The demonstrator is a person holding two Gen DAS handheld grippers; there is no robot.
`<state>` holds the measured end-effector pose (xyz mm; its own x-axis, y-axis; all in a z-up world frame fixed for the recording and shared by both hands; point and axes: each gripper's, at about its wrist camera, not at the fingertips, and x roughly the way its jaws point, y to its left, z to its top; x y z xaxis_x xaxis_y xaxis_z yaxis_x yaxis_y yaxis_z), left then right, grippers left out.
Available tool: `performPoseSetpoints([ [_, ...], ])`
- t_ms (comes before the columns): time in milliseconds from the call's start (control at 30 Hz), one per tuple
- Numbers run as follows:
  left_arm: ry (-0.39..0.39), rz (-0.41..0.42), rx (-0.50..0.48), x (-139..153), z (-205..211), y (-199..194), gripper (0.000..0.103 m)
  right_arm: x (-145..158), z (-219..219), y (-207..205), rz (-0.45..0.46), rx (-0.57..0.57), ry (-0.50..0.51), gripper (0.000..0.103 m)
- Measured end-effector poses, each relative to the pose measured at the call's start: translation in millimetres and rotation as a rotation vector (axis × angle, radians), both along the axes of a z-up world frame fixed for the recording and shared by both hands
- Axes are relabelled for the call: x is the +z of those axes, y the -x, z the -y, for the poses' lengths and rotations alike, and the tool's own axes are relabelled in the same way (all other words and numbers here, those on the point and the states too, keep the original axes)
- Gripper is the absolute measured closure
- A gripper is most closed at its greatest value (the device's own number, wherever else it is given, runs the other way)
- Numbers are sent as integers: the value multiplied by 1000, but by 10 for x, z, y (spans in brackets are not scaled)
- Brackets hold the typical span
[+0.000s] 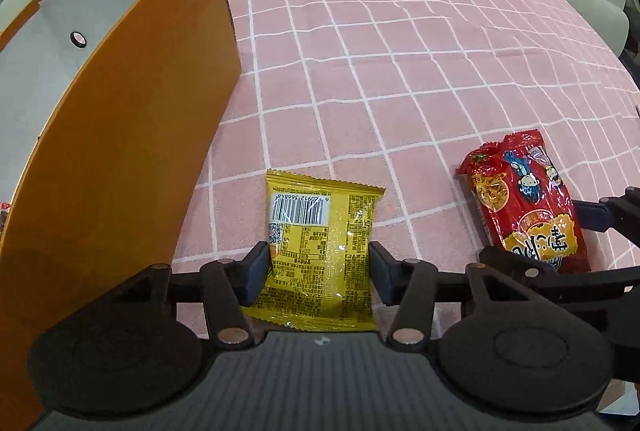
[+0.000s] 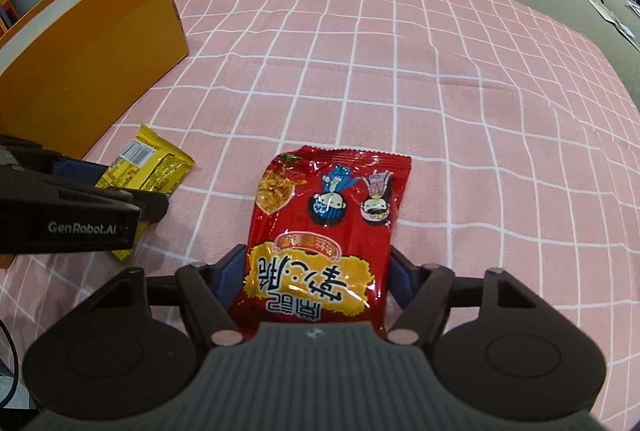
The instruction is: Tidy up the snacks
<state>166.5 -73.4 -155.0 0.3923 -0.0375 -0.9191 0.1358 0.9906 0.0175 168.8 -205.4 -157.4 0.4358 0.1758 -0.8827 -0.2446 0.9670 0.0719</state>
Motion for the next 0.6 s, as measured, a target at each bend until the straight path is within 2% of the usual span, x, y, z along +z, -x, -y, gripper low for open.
performPoseSetpoints([
  [200, 18, -2, 22, 40, -18, 25, 44, 35, -4, 51, 10, 29, 5, 37],
  [600, 109, 39, 88, 494, -146, 228, 44, 315, -19, 269, 50, 50, -65, 37],
])
